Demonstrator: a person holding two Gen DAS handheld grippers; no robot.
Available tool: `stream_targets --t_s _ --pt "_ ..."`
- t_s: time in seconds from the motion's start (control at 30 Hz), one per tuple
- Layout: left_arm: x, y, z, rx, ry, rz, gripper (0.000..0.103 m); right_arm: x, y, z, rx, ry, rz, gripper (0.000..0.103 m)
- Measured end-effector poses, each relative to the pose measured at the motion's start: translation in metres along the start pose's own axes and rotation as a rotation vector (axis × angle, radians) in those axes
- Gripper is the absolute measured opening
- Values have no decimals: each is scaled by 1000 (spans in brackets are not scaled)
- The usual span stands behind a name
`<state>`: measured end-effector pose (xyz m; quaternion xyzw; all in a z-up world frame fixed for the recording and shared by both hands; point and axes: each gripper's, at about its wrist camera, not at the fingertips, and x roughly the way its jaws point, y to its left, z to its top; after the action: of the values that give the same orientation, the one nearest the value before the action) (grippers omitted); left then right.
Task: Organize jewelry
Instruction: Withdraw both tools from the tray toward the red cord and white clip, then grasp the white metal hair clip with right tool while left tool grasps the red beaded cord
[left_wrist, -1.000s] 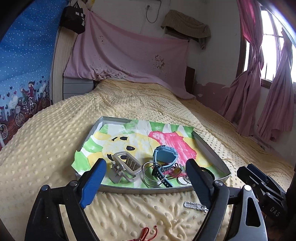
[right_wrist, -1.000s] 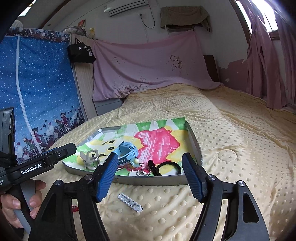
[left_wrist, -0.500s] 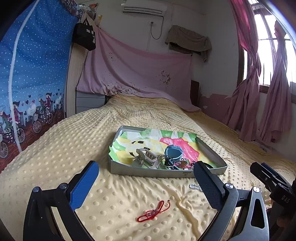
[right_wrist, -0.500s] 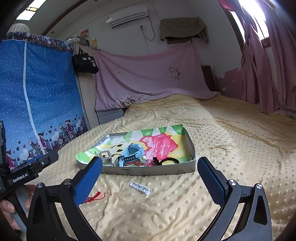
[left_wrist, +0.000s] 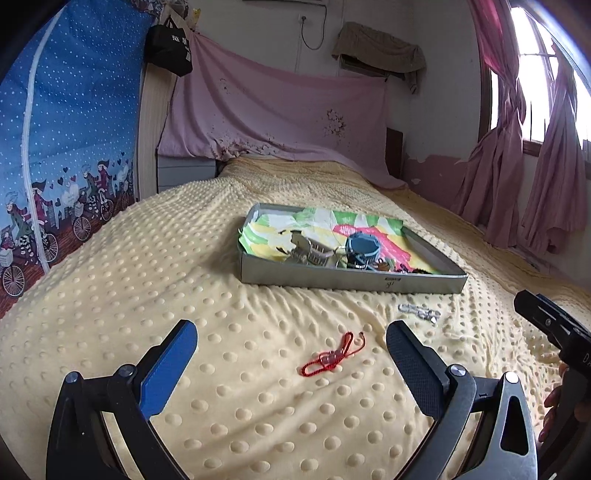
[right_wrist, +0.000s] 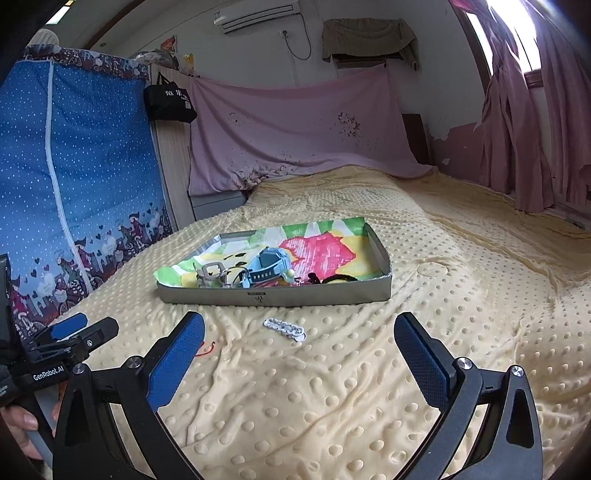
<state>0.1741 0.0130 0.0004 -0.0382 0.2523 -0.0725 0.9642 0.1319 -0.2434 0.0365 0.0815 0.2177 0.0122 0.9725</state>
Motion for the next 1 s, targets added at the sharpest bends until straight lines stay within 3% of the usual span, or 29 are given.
stream_targets --t_s 0.2,0.6,0.63,0.77,1.0 --pt "16 -3 -11 1 61 -25 103 26 -3 -3 -10 97 13 101" --pt "37 -5 -11 -51 74 -58 101 62 3 1 -36 123 60 100" --pt "40 -6 -12 -43 82 -66 96 67 5 1 -48 131 66 99" --pt "53 -15 -16 -5 143 -103 76 88 11 0 -81 179 89 79" --pt "77 -20 -24 6 252 -151 60 126 14 -4 -96 250 125 74"
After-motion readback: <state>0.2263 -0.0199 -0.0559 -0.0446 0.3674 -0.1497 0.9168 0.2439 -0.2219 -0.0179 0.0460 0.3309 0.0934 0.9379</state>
